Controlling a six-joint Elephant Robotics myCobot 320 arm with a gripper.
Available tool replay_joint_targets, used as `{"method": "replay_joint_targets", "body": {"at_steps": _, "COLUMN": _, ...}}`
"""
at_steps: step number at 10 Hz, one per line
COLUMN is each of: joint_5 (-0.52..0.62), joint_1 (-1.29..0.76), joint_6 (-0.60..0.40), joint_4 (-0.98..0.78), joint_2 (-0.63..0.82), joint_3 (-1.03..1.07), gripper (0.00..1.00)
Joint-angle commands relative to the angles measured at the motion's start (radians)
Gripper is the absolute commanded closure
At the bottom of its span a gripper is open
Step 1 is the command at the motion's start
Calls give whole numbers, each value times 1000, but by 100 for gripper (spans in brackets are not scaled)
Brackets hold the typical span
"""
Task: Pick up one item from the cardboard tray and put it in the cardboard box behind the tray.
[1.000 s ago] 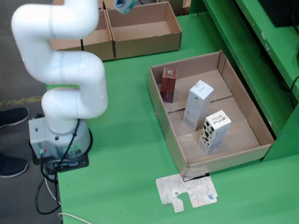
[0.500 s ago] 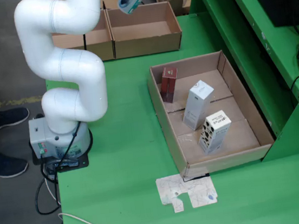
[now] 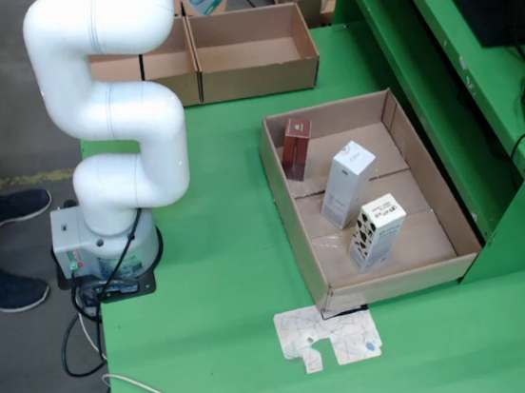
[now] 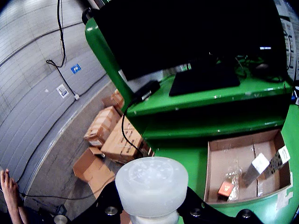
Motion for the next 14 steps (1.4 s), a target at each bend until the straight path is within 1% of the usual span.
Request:
{"method": "replay_joint_targets", "body": {"at_steps": 1, "joint_5": -23, "joint_1": 90, "joint_6": 44, "joint_4": -38, "joint_2": 27, "joint_3": 14, "gripper": 100}}
{"method": "replay_joint_targets", "body": {"at_steps": 2, "joint_5": -67, "joint_1": 255, "joint_6": 165, "joint_4": -125, "joint_2": 55, "joint_3": 14, "gripper": 100}}
{"method": "replay_joint_targets", "body": {"at_steps": 5, "joint_5": -82, "joint_1": 254, "joint_6": 173, "joint_4": -128, "joint_2": 16, "joint_3": 14, "gripper": 100}}
{"method": "replay_joint_targets", "body": {"at_steps": 6, "joint_5": -78, "joint_1": 278, "joint_6": 219, "joint_4": -190, "joint_2": 12, "joint_3": 14, "gripper": 100}}
{"method": "replay_joint_targets", "body": {"at_steps": 7, "joint_5": -78, "joint_1": 278, "joint_6": 219, "joint_4": -190, "joint_2": 12, "joint_3": 14, "gripper": 100}}
{"method": "replay_joint_targets", "body": {"at_steps": 8, "joint_5": -72, "joint_1": 281, "joint_6": 266, "joint_4": -246, "joint_2": 6, "joint_3": 14, "gripper": 100}}
{"method": "replay_joint_targets", "body": {"at_steps": 9, "joint_5": -72, "joint_1": 281, "joint_6": 266, "joint_4": -246, "joint_2": 6, "joint_3": 14, "gripper": 100}}
{"method": "replay_joint_targets", "body": {"at_steps": 10, "joint_5": -62, "joint_1": 277, "joint_6": 293, "joint_4": -283, "joint_2": 4, "joint_3": 14, "gripper": 100}}
{"method": "replay_joint_targets", "body": {"at_steps": 11, "joint_5": -69, "joint_1": 316, "joint_6": 348, "joint_4": -346, "joint_2": 18, "joint_3": 14, "gripper": 100}}
{"method": "replay_joint_targets", "body": {"at_steps": 12, "joint_5": -69, "joint_1": 316, "joint_6": 348, "joint_4": -346, "joint_2": 18, "joint_3": 14, "gripper": 100}}
{"method": "replay_joint_targets", "body": {"at_steps": 14, "joint_5": -99, "joint_1": 359, "joint_6": 415, "joint_4": -445, "joint_2": 15, "joint_3": 14, "gripper": 100}}
